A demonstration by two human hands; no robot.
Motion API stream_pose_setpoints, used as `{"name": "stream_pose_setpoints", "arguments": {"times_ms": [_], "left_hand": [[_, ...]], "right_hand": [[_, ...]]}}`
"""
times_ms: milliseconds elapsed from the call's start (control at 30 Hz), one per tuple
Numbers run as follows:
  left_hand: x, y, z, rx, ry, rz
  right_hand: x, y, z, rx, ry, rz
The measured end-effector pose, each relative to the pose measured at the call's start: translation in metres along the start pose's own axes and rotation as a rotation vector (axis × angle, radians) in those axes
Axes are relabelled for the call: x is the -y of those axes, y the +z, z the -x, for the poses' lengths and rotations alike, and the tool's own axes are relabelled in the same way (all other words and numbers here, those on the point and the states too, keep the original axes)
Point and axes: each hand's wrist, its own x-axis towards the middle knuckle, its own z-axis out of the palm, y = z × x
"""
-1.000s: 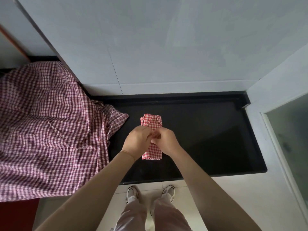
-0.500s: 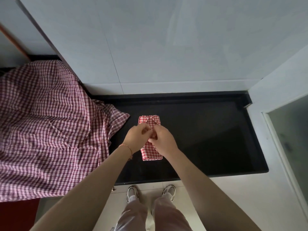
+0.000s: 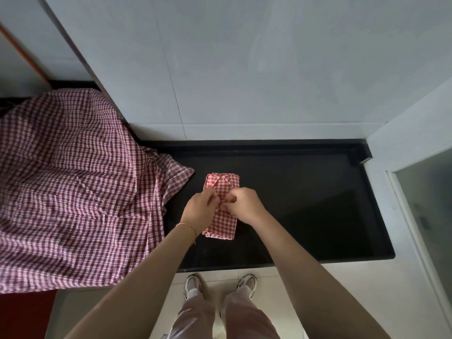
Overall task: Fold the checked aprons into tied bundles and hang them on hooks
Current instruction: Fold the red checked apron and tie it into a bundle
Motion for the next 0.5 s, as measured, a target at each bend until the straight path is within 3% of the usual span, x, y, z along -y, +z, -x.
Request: {"name": "stream_pose_setpoints", "arguments": {"times_ms": [167,500], "left_hand": [[0.002,-0.006,-0.003,-0.01,-0.063,0.074],[0.006,0.003,-0.003,-0.189,-0.011,0.027]], "right_hand": [[-0.007,-0.012,0.001,0.11,0.087,-0.271],[-0.012,0.009,0.004,-0.077,0.069,-0.155]]}}
